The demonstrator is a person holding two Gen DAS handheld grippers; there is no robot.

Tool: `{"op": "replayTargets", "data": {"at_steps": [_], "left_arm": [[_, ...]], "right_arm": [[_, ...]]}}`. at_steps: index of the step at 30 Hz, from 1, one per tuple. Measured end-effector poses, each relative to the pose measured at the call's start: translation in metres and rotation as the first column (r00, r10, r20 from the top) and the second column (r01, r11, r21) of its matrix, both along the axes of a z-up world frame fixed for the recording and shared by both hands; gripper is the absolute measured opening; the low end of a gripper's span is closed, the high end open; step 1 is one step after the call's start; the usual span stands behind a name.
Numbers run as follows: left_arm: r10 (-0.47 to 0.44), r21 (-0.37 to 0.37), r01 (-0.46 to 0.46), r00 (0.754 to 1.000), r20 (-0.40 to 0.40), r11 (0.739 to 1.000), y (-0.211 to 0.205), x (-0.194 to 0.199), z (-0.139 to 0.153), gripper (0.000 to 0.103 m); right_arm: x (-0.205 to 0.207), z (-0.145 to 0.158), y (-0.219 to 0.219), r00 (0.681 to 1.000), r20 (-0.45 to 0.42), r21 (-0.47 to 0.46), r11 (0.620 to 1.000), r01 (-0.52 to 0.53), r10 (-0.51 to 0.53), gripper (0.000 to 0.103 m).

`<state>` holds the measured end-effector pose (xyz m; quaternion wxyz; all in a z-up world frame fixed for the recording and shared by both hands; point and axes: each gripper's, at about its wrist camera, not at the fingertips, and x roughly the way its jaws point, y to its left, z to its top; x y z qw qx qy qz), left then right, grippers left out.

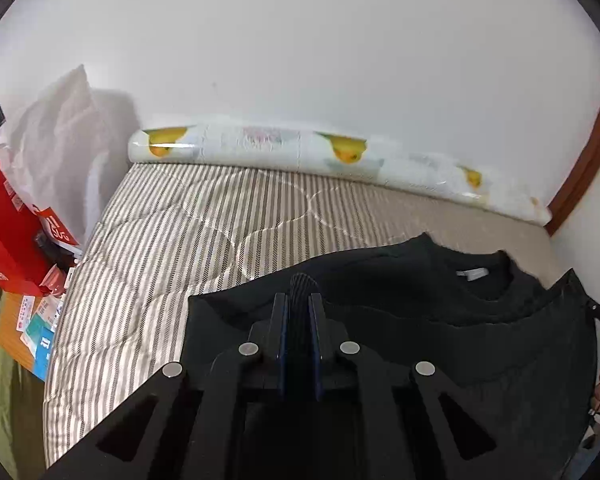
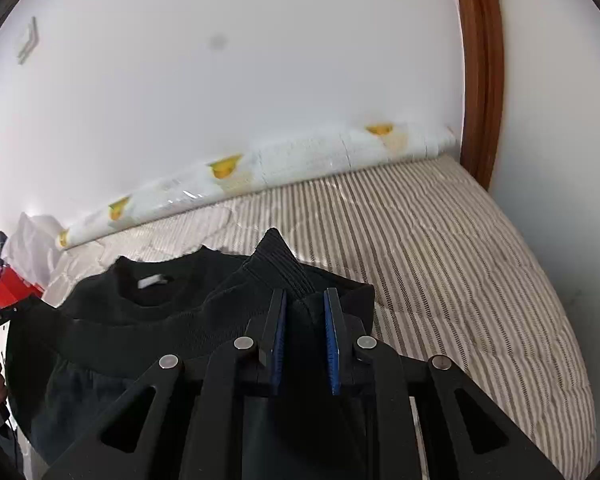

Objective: Fold small clothes

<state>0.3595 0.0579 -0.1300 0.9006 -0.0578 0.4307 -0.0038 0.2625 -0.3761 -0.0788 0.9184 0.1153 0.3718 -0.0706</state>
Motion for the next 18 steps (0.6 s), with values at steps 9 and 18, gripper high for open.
{"op": "replayTargets", "data": {"at_steps": [9,18], "left_arm": [[0.022,-0.003,-0.022,0.995,-0.096,1.0,0.01,0.021,-0.036,0.013],[0.007,-0.027,-0.01,0.994,-0.109,1.0,0.01,0.0,-0.025,0.034]], "right_arm": [[0.038,-0.046,-0.016,0.992,-0.119,0.004,1.0,0.028,-0.027,0.018],[0.015,-0.019,0.016,0.993,-0.117,-0.122,0.992,-0.014,-0.001,0.036]]}}
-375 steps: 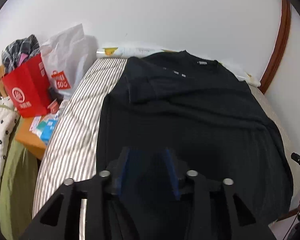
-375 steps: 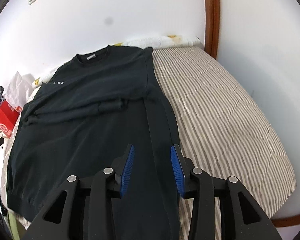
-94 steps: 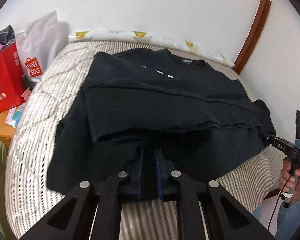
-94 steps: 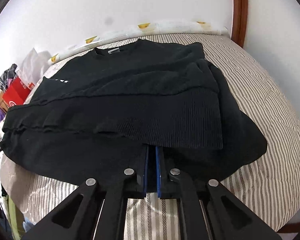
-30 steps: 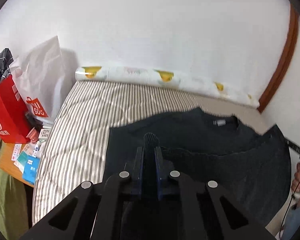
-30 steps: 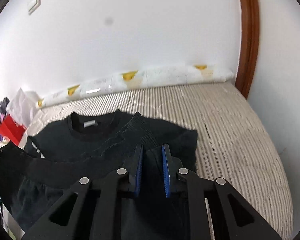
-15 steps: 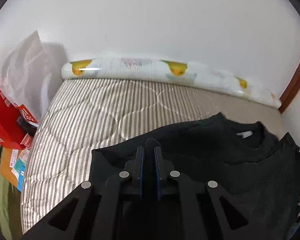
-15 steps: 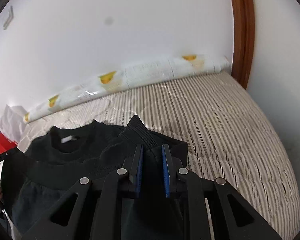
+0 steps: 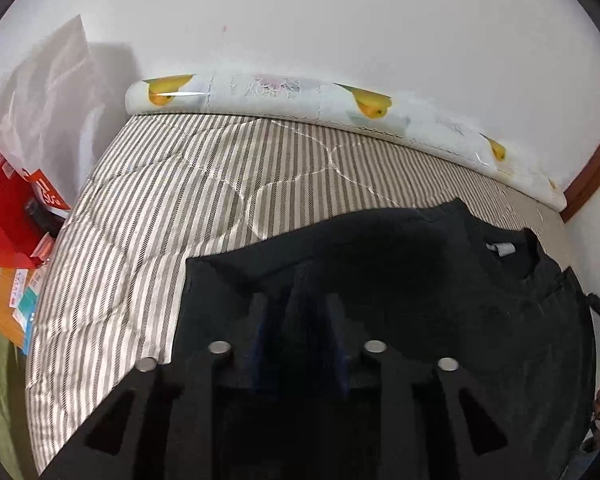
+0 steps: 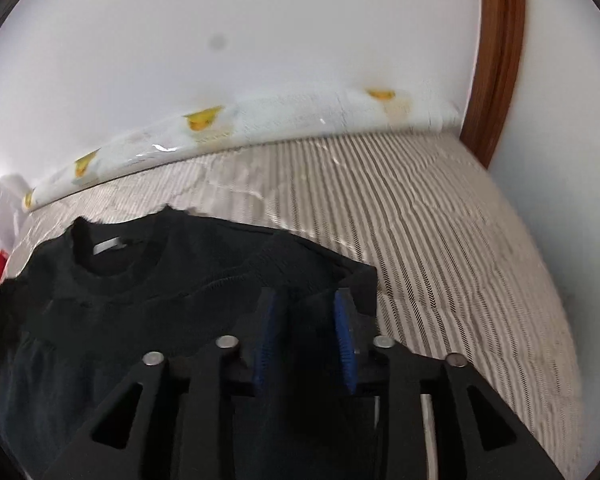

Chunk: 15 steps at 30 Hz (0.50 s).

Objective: Fold small clothes

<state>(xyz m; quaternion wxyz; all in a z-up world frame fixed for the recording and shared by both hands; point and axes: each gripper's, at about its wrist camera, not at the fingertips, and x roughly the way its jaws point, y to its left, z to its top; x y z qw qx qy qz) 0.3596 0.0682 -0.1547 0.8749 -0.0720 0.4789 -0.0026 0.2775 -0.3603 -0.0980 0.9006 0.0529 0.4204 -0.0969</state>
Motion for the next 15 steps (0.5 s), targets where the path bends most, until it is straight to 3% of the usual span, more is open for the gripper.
{"op": "replayTargets", "data": {"at_steps": [4,8,11,15], "left_arm": [[-0.019,0.026,0.018,1.0,0.024,1.0,-0.003,-0.026,0.011,0.041],[-0.008,0.007,0.008,0.999,0.05,1.0,0.005,-0.062,0.019,0.06],[-0.004,0.004,0.004,0.999,0.053,1.0,0.013,-0.09,0.02,0.06],[0.018,0.015,-0.019,0.998,0.053,1.0,0.023,-0.12,0.021,0.06]], "right_arm": [[-0.013,0.015,0.045,0.996,0.028,-0.013,0.997,-0.079,0.08,0.038],[-0.016,0.009,0.104,0.983,0.033,0.059,0.982,-0.181,0.179,0.038],[-0.013,-0.006,0.149,0.97,0.027,0.107,0.964,-0.243,0.242,0.038],[-0.007,-0.031,0.192,0.966,-0.039,0.044,0.966,-0.255,0.257,0.038]]}}
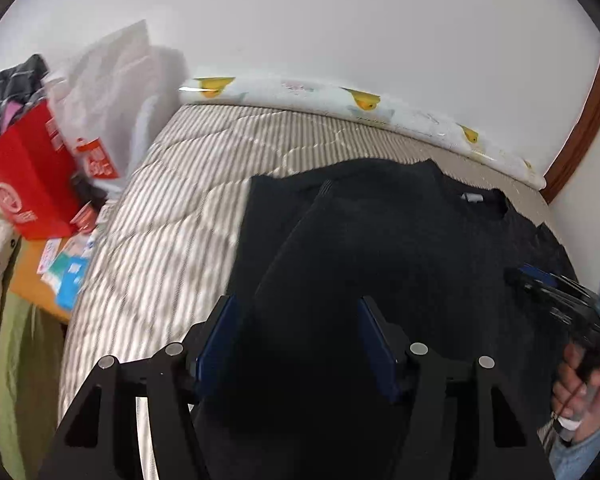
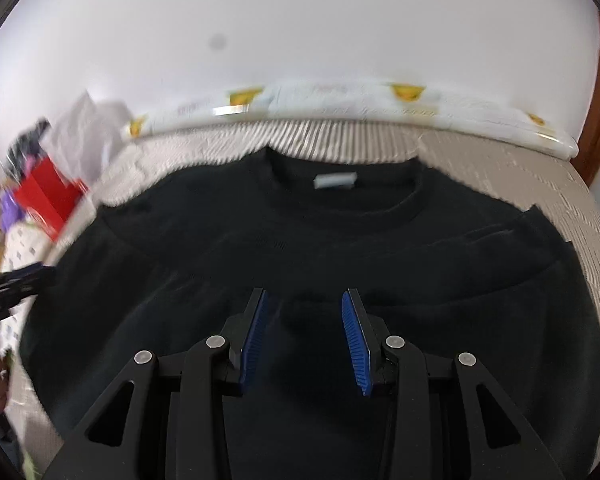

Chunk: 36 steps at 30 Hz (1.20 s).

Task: Fold small clothes
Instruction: 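Open both grippers and lift them off the folded sweatshirt, then reach the left gripper to the edge of the folded sweatshirt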

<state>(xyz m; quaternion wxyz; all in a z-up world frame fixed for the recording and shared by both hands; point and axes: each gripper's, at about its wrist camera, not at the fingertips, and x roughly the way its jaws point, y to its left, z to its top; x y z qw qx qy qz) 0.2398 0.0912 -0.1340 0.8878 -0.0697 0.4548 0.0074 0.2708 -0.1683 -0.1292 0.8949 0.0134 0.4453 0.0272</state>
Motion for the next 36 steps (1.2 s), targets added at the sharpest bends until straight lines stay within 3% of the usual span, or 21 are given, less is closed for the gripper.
{"op": "replayTargets", "data": {"at_steps": [3,9,13,17,22,29,36], "left_arm": [[0.007,0.0,-0.007,1.0,0.023,1.0,0.005,-0.02,0.003,0.06],[-0.007,-0.029,0.009,0.999,0.047,1.0,0.01,-0.044,0.004,0.06],[-0.013,-0.067,0.017,0.998,0.059,0.998,0.017,-0.066,0.003,0.06],[-0.031,-0.133,0.041,0.997,0.07,0.99,0.031,-0.09,-0.001,0.061],[-0.043,-0.153,0.049,0.998,0.044,0.987,0.037,-0.121,-0.017,0.062],[-0.029,-0.279,0.038,0.999,0.034,0.96,0.047,-0.15,-0.039,0.062],[-0.034,-0.387,0.043,0.999,0.029,0.921,0.046,-0.141,-0.053,0.066]], "right_arm": [[-0.001,-0.014,0.01,0.998,-0.063,-0.052,0.999,0.01,-0.013,0.037],[-0.035,-0.013,0.016,0.998,-0.066,-0.102,0.995,0.014,-0.021,0.035],[-0.064,-0.013,0.024,0.999,-0.043,-0.147,0.989,0.013,-0.019,0.035],[-0.096,-0.02,0.024,0.999,-0.03,-0.127,0.992,0.023,-0.027,0.036],[-0.138,-0.022,0.031,0.999,0.03,-0.172,0.985,0.031,-0.026,0.036],[-0.18,-0.017,0.036,0.998,0.065,-0.182,0.983,0.036,-0.024,0.036],[-0.21,-0.009,0.03,0.996,0.087,-0.153,0.988,0.021,-0.007,0.037]]}}
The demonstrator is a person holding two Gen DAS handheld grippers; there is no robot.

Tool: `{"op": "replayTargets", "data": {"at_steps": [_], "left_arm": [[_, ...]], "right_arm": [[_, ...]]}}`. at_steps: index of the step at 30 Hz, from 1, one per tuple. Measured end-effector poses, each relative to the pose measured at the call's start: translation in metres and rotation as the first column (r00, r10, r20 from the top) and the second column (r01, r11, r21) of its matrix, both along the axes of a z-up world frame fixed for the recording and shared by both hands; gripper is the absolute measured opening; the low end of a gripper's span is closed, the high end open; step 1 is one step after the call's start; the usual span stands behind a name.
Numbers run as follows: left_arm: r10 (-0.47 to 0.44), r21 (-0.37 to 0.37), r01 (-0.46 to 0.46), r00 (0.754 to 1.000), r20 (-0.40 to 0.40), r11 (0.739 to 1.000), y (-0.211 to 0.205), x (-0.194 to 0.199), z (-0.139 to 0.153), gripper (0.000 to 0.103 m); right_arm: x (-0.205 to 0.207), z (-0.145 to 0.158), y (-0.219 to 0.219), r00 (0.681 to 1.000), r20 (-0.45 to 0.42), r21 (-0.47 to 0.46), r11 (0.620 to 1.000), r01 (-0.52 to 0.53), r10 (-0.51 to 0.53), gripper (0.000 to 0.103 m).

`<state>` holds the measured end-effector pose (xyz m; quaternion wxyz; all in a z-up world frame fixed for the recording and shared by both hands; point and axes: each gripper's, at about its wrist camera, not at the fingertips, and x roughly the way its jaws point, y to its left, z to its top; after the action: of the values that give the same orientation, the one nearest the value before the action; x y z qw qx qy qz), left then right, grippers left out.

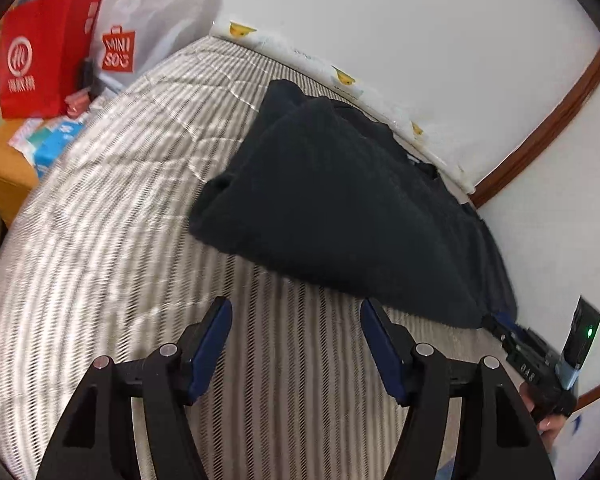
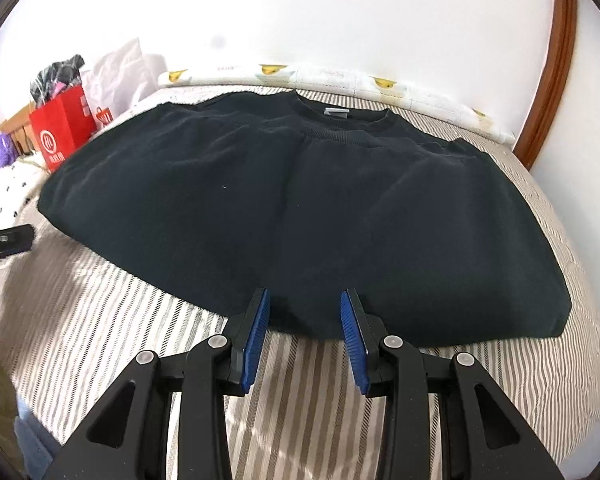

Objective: Fold small clothes

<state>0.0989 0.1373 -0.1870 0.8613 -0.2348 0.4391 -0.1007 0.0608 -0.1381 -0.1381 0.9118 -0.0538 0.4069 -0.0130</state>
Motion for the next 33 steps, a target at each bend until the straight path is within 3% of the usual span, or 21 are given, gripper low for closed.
{"op": "replayTargets", "data": {"at_steps": [10,15,16,18,21,29,33], "left_arm": [[0.037,-0.067,-0.036,0.999,0.008,0.997,-0.004,0.037,-0.002,0.069],[0.098,-0.041,-0.098,0.995,-0.02,0.994,-0.009,0.055,-0.001,0.066],[0.106,-0.027,-0.107,0.994,-0.023,0.994,-0.011,0.057,0.0,0.065],[0.134,0.014,-0.134,0.991,-0.026,0.991,-0.016,0.058,0.004,0.047],[0.152,0.043,-0.152,0.988,-0.011,0.988,-0.018,0.058,0.014,0.03],[0.102,0.174,-0.124,0.986,0.13,0.977,-0.059,0.053,0.073,0.02],[-0.006,0.16,-0.027,0.979,0.204,0.987,-0.099,0.055,0.107,0.013]], "right_arm": [[-0.01,0.008,-0.039,0.996,0.002,0.018,0.996,0.086,-0.086,0.039],[-0.009,0.01,-0.063,0.991,0.003,0.066,0.989,0.135,-0.136,0.039],[-0.009,0.01,-0.067,0.99,0.003,0.075,0.987,0.14,-0.141,0.039],[-0.009,0.01,-0.072,0.989,0.006,0.079,0.986,0.148,-0.149,0.039],[-0.014,0.012,-0.08,0.988,0.018,0.095,0.984,0.152,-0.154,0.039],[-0.029,0.016,-0.112,0.983,0.05,0.175,0.971,0.163,-0.174,0.039],[-0.046,0.02,-0.129,0.979,0.069,0.199,0.964,0.177,-0.194,0.039]]}}
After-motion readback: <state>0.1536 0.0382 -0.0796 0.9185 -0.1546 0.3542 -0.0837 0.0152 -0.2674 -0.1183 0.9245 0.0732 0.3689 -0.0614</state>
